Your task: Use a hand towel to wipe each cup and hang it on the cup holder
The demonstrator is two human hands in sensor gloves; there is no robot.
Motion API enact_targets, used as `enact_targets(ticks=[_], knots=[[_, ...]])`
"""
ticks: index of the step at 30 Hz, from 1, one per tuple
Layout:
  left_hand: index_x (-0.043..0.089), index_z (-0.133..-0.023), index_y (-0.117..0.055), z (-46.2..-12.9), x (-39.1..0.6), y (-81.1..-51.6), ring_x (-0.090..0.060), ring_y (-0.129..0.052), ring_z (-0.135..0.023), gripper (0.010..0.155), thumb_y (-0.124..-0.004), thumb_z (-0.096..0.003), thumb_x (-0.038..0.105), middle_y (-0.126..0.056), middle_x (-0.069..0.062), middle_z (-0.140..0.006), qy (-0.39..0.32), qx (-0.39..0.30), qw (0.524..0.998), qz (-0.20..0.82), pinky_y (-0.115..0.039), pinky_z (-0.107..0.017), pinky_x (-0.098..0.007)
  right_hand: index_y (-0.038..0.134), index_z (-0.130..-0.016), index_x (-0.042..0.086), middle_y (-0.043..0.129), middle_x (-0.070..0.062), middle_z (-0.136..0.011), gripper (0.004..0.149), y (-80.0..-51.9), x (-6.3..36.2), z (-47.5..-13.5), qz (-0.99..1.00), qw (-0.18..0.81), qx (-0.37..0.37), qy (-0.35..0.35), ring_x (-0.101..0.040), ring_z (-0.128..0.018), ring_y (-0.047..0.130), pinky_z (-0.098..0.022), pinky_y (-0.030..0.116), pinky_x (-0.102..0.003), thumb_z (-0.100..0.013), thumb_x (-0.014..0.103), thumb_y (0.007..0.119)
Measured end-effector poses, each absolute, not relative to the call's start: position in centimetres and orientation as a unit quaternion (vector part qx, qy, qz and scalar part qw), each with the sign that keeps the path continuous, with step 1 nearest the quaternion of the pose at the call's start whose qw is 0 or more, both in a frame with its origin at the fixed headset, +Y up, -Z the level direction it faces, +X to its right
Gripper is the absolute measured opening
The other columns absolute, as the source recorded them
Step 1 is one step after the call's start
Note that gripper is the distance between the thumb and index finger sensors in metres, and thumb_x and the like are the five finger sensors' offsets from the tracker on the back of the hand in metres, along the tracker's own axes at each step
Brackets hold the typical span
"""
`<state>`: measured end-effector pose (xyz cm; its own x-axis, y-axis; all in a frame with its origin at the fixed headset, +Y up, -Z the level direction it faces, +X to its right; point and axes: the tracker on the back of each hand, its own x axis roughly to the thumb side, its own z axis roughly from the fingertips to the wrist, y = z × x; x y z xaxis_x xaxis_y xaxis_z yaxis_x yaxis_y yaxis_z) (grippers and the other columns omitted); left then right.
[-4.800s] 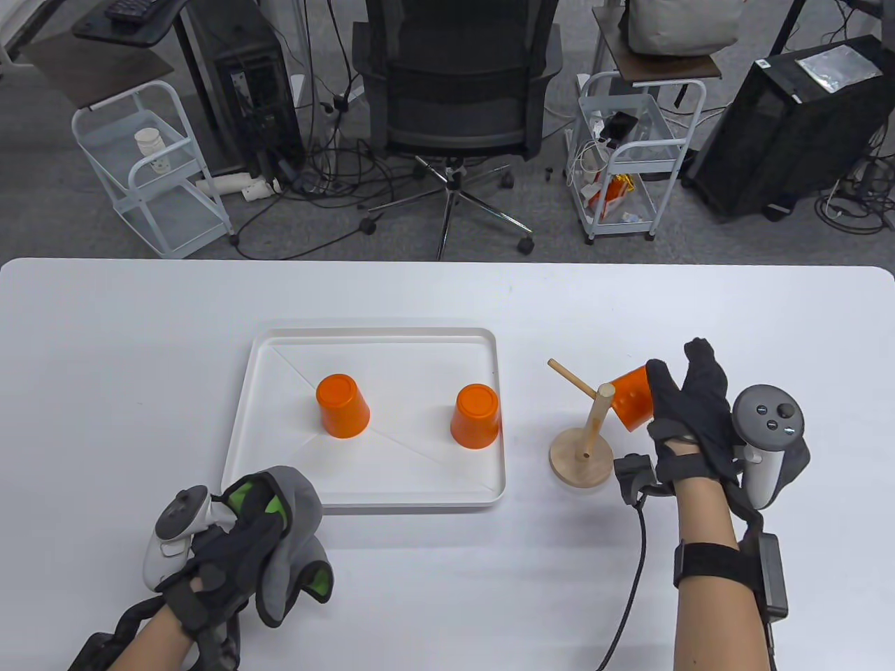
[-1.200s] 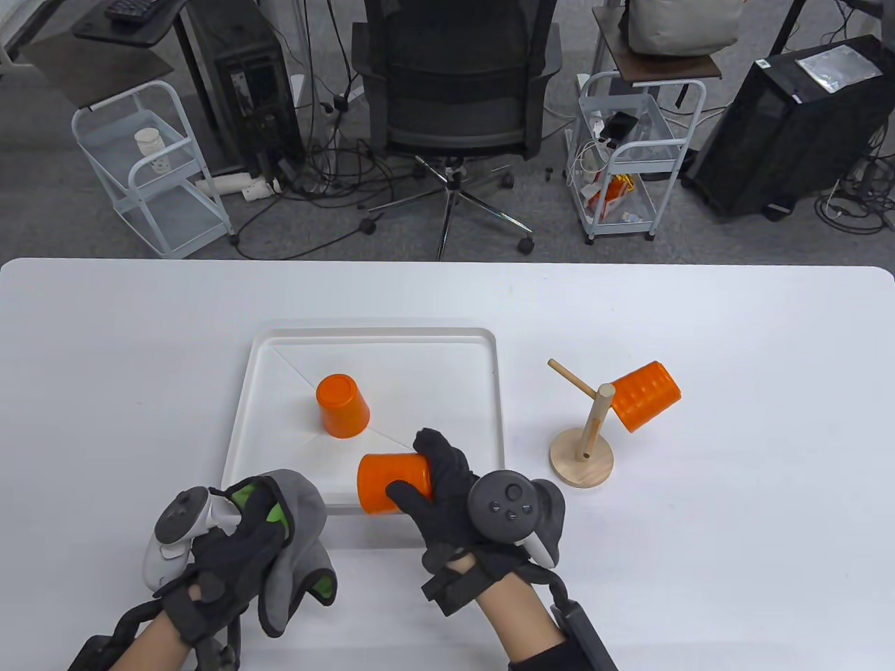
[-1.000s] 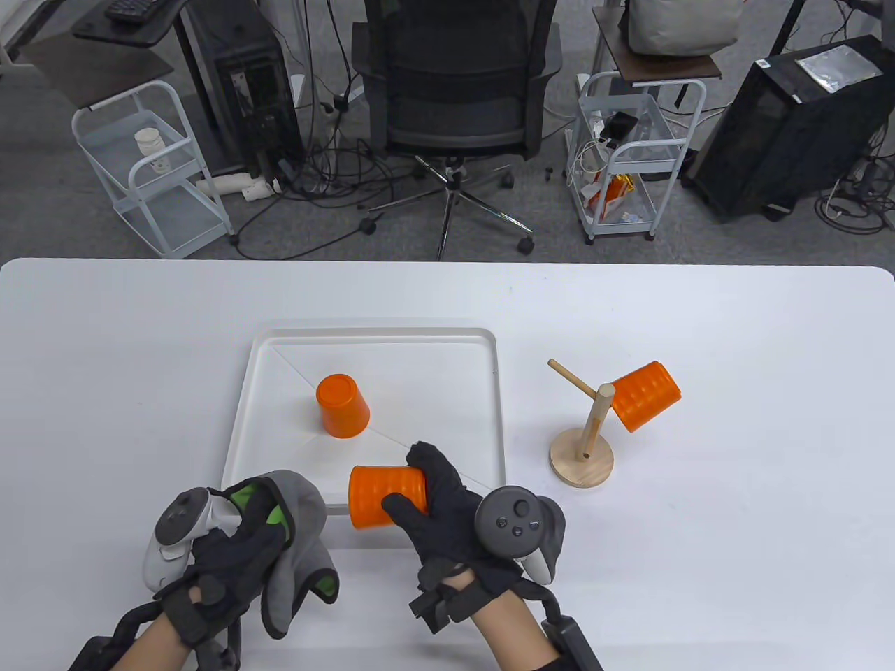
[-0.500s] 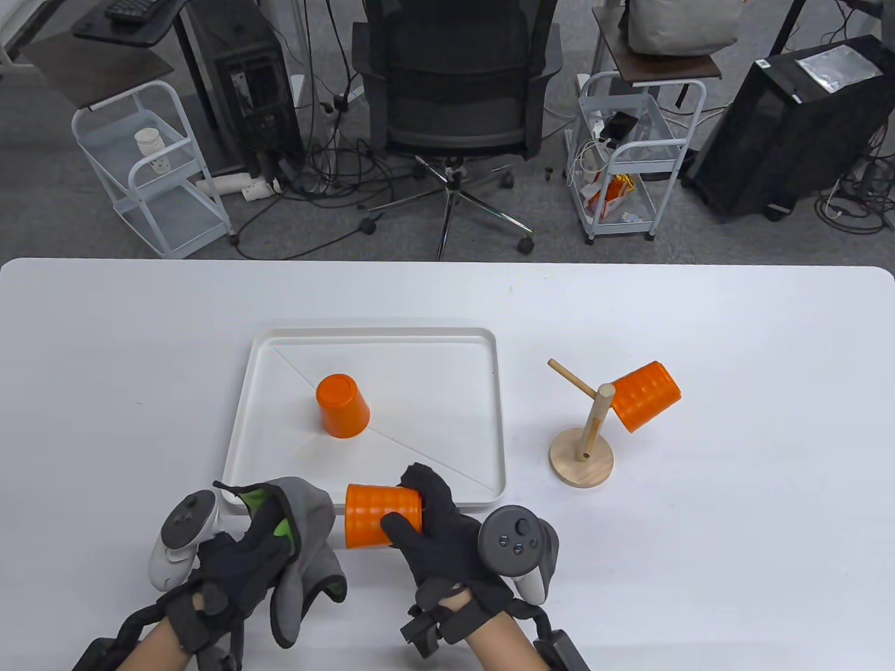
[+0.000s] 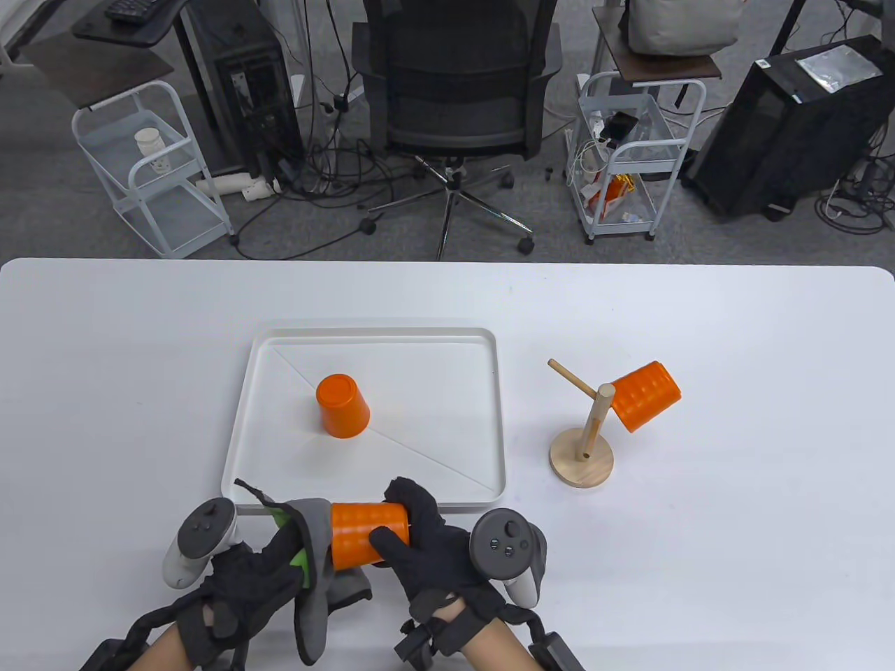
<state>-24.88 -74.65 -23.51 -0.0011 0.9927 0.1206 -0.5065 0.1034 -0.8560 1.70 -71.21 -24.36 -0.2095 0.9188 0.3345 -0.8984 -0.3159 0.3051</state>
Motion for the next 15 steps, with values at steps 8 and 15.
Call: enact_targets(ticks=[8, 15], knots=[[0.043, -0.109, -0.015, -23.35, -24.61, -74.65, -0.038, -0.065, -0.108, 0.081, -0.058, -0.0477, 0.076, -0.022, 0.019, -0.125, -0.403, -0.313, 0.642, 0.572, -0.057, -0.074, -0.064, 0.037, -0.101, 0.005, 0.071, -0.028, -0.092, 0.081, -71.09, 1.23, -23.90, 0.778, 0.579, 0.244, 0.024, -0.032, -0.049, 0.104, -0.040, 0.087, -0.051, -0.049, 0.060, 0.064], [0.043, -0.110, -0.019, -23.23, -24.43, -74.68, -0.040, -0.063, -0.109, 0.083, -0.057, -0.0456, 0.078, -0.023, 0.019, -0.125, -0.408, -0.317, 0.641, 0.568, -0.056, -0.074, -0.065, 0.038, -0.101, 0.004, 0.073, -0.028, -0.090, 0.082, -70.96, 0.79, -23.51, 0.785, 0.564, 0.255, 0.019, -0.031, -0.046, 0.105, -0.038, 0.088, -0.050, -0.049, 0.061, 0.065]])
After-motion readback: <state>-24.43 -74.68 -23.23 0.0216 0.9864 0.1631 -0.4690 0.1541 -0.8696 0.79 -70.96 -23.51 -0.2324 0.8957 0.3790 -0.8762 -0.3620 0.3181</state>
